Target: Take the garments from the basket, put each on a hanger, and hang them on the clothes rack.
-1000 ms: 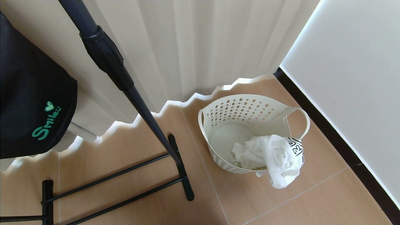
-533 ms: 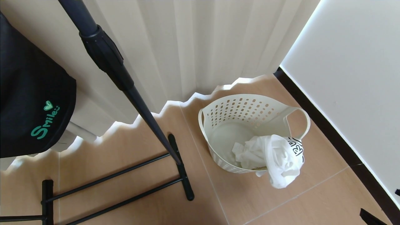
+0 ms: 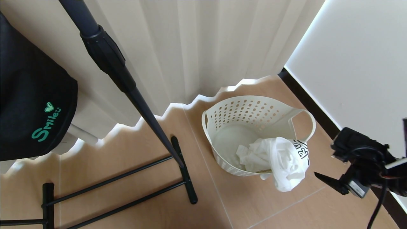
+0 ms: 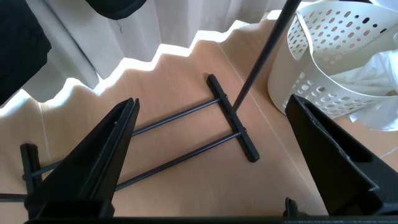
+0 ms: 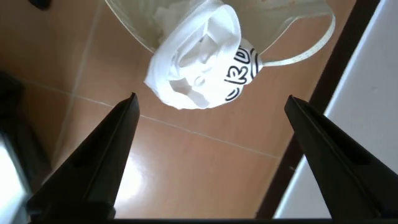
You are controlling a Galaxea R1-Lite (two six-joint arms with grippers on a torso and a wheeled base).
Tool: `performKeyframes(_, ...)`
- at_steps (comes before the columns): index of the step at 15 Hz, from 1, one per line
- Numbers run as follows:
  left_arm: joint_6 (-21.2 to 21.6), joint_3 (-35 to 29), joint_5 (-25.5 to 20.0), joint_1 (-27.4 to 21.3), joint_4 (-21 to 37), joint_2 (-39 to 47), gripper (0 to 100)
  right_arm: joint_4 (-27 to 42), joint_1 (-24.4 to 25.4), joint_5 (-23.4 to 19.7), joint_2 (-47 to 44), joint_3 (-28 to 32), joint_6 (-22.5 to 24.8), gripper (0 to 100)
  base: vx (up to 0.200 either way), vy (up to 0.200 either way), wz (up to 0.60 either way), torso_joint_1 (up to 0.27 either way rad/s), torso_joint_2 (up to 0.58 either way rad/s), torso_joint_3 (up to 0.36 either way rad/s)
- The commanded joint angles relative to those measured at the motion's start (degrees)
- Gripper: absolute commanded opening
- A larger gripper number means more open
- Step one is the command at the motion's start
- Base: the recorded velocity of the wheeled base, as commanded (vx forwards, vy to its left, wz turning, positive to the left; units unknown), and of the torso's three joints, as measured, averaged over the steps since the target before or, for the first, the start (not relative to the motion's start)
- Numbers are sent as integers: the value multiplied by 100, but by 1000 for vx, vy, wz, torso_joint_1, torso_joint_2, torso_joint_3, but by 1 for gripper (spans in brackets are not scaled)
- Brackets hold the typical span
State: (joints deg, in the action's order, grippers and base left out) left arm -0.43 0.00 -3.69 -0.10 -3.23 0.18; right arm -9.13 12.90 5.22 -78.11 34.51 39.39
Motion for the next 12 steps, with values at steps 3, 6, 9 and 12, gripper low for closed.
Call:
performKeyframes(3,-1,0,0,1,-2,8,100,-19,-217,770,-2481,1541,974,100,0,0,0,0,0,0)
performKeyframes(6,8,0,0,1,-2,8,100,-203,-217,902,-3035,1989,974,100,0,0,0,0,0,0)
performKeyframes(9,-1,0,0,1,-2,8,100,-950,-332,849,-3527,2112,957,100,0,0,0,0,0,0)
performKeyframes(12,-1,0,0,1,-2,8,100,-1003,-384,823,-3633,2253,948,100,0,0,0,0,0,0)
